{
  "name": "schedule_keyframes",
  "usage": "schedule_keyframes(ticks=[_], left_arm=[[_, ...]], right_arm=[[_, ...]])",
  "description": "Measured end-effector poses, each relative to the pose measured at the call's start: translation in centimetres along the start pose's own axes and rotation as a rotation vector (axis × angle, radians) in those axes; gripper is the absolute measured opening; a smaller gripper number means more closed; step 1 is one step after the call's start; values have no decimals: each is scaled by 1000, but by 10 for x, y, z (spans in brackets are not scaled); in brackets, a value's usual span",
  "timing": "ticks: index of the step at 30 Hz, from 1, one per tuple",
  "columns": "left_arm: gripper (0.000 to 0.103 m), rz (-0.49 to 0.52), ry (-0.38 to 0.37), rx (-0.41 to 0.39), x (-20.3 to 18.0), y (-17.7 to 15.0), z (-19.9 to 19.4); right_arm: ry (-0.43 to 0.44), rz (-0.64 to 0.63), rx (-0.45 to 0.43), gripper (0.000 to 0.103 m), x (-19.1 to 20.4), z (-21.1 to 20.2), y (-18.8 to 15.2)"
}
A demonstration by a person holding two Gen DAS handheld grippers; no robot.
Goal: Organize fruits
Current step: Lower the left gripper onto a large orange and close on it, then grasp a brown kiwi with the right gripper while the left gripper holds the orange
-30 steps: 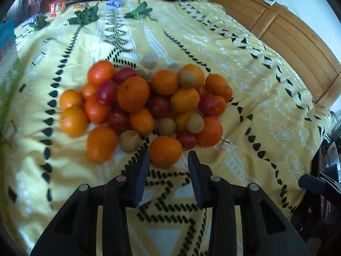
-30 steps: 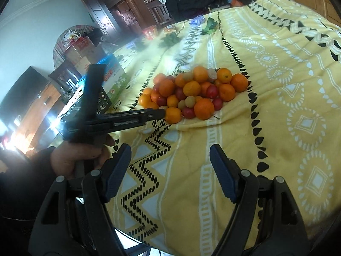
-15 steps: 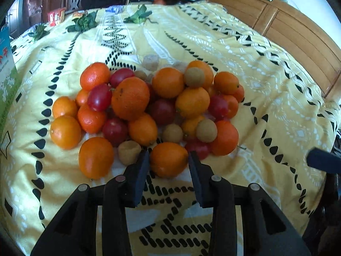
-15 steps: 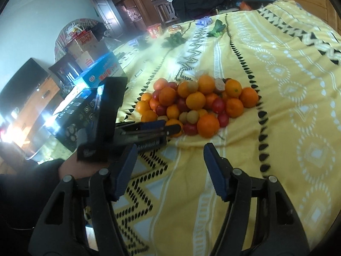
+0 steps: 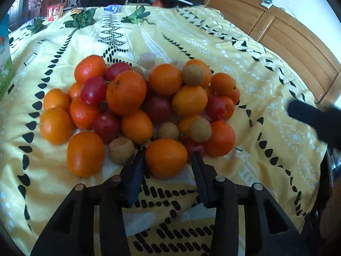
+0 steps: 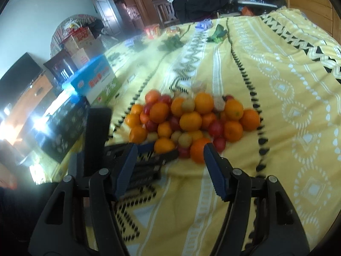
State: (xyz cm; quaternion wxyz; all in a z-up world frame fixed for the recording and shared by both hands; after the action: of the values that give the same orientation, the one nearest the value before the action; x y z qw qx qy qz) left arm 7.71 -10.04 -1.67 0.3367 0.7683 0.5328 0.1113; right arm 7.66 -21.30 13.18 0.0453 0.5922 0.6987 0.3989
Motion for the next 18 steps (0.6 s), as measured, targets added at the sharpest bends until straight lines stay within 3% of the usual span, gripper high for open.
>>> schedule_keyframes(ticks=[4, 12, 18], left_arm=[[42, -14, -2, -34, 3, -4, -21], [42, -68, 22, -62, 18, -24, -56], [40, -93, 26, -71, 26, -35, -70]], right_arm=[[-5, -31, 28, 57, -1, 20, 11], [20, -169, 163, 43, 11, 58, 0], [37, -247, 244, 42, 22, 81, -18]])
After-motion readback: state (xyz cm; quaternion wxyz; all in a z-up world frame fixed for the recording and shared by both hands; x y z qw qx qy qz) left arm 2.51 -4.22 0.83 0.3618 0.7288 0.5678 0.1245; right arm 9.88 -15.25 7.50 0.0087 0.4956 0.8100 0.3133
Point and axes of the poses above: each gripper's, at about its wrist camera, not at the fingertips, and z roughly the way its jaws point, x to its left, y to its top, the point moved 6 cm from there along z, roughly the way its jaws point, and after that the axes turned 10 degrees about z, right-handed, at the moved point
